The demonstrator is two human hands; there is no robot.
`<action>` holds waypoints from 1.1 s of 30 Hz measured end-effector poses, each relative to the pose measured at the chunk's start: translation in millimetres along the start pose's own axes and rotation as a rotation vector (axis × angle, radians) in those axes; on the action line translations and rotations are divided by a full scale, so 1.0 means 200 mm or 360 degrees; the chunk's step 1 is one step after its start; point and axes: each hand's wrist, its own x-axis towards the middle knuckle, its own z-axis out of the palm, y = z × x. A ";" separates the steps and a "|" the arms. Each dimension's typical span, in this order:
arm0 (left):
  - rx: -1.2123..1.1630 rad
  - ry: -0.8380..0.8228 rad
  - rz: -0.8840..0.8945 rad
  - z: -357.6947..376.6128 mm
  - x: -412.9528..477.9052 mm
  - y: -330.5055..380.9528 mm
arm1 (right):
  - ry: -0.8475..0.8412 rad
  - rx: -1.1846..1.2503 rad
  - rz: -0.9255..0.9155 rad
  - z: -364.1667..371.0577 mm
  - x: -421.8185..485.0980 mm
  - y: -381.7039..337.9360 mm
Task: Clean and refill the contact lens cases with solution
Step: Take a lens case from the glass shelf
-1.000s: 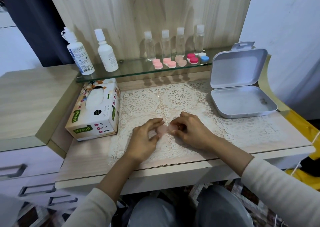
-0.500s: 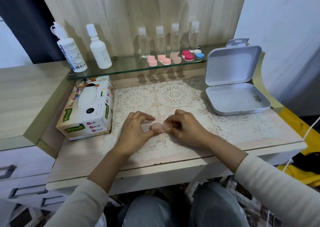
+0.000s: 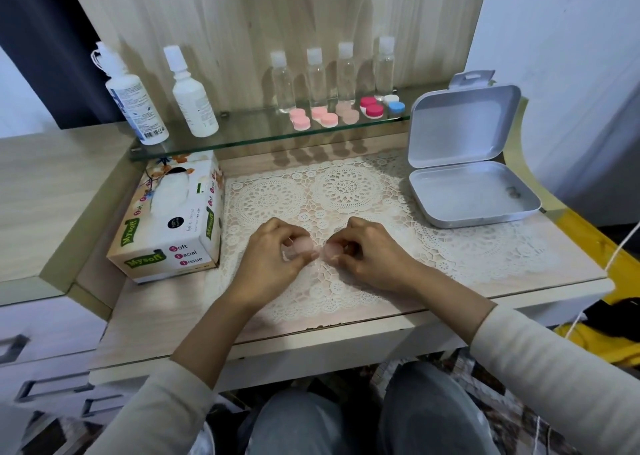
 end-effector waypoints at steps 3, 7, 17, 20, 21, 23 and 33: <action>-0.0002 -0.0023 -0.0072 -0.06 -0.02 -0.04 | -0.0005 -0.0009 -0.0004 0.00 0.00 0.00; 0.0047 -0.0104 -0.0156 -0.09 -0.06 -0.11 | 0.0010 -0.0005 -0.0001 0.00 0.00 0.00; 0.0067 -0.0131 -0.0091 -0.01 -0.05 -0.06 | 0.0024 -0.0002 0.0018 0.00 0.00 0.00; 0.0065 -0.0072 -0.0097 0.02 -0.04 -0.05 | 0.0015 0.0010 0.0043 0.00 0.01 0.00; 0.0060 -0.0052 -0.0100 0.03 -0.04 -0.05 | 0.0016 0.0013 0.0051 0.00 0.00 0.00; 0.0044 -0.0020 -0.0095 0.04 -0.04 -0.06 | 0.0036 0.0051 0.0075 -0.01 0.01 -0.01; 0.0045 0.0060 -0.0028 0.05 -0.04 -0.06 | 0.0118 0.0015 0.0184 0.01 0.02 -0.03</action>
